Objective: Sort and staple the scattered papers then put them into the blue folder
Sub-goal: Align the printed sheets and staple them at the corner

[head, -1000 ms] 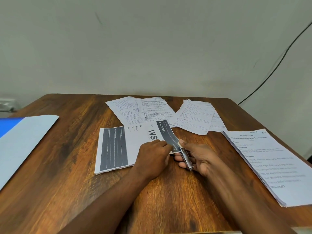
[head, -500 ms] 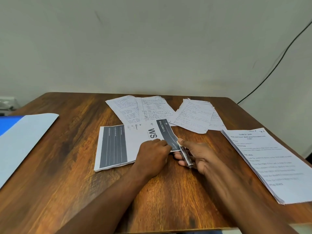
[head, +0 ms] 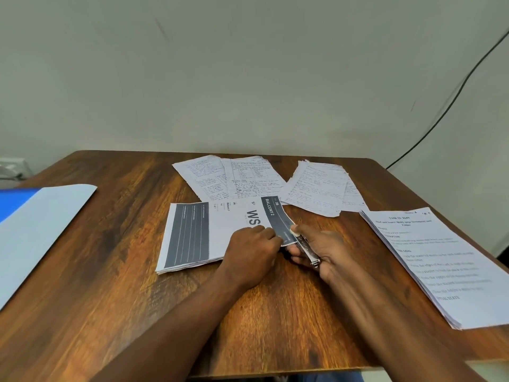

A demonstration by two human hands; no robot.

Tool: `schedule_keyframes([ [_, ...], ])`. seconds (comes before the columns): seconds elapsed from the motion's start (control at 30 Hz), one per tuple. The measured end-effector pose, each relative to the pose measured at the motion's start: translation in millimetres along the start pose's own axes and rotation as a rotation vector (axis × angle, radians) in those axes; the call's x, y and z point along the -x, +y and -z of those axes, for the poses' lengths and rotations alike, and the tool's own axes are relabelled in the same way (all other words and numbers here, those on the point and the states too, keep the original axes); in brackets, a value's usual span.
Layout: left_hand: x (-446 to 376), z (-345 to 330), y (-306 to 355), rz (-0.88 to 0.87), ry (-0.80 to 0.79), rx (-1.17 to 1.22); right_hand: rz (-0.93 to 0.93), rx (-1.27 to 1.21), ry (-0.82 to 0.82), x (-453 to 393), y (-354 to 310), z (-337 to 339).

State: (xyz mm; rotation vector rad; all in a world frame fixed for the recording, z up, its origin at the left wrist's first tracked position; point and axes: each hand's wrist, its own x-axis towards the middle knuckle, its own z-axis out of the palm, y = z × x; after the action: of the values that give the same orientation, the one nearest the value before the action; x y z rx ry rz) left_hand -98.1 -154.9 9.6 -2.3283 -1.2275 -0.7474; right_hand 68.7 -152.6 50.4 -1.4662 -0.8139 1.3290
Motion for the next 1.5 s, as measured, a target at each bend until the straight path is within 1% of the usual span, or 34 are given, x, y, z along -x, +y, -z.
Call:
schedule_keyframes([
  [0.1,0.3,-1.4,-1.3,0.019,-0.004,-0.011,-0.013,0.028,-0.053,3.2,-2.5,3.5],
  [0.23,0.7,-2.3,-0.9,0.031,-0.023,-0.028,-0.072,0.137,-0.157,5.7,-4.9,17.2],
  [0.33,0.2,-2.1,-1.1,0.029,-0.024,-0.036,-0.068,0.195,-0.159,7.5,-7.0,27.0],
  [0.43,0.0,-3.4,-1.5,0.025,-0.023,-0.044,0.003,0.302,-0.057,7.8,-11.1,37.9],
  [0.47,0.1,-4.0,-1.6,0.028,-0.023,-0.042,0.067,0.405,-0.003,6.2,-11.7,42.5],
  [0.53,0.0,-5.1,-2.0,0.032,-0.021,-0.038,0.248,0.738,0.117,-1.2,-11.6,53.4],
  [0.6,0.0,-5.9,-2.2,0.034,-0.026,-0.039,0.371,1.021,0.247,-9.7,-9.5,62.6],
  [0.7,0.4,-6.0,-2.7,0.035,-0.028,-0.034,0.45,1.182,0.413,-20.1,-5.5,71.1],
  [0.8,1.0,-4.6,-1.9,0.032,-0.017,-0.033,0.526,1.215,0.496,-31.2,-0.4,80.3],
  [0.9,1.3,-4.1,-1.7,0.03,-0.009,-0.027,0.538,1.242,0.564,-41.9,3.0,86.8],
  [1.03,1.4,-5.4,-2.8,0.029,-0.01,-0.023,0.52,1.196,0.576,-46.1,4.6,87.8],
  [1.23,0.6,-5.5,-2.7,0.02,-0.015,-0.028,0.524,1.277,0.616,-36.0,4.9,82.5],
  [1.3,0.8,-6.3,-2.7,0.019,-0.019,-0.034,0.577,1.307,0.611,-29.7,6.5,78.4],
  [1.4,1.1,-7.7,-2.5,0.02,-0.018,-0.035,0.687,1.277,0.548,-15.2,6.1,70.4],
  [1.5,0.5,-7.1,-1.9,0.026,-0.005,-0.044,0.695,1.232,0.464,5.7,2.0,56.1],
])
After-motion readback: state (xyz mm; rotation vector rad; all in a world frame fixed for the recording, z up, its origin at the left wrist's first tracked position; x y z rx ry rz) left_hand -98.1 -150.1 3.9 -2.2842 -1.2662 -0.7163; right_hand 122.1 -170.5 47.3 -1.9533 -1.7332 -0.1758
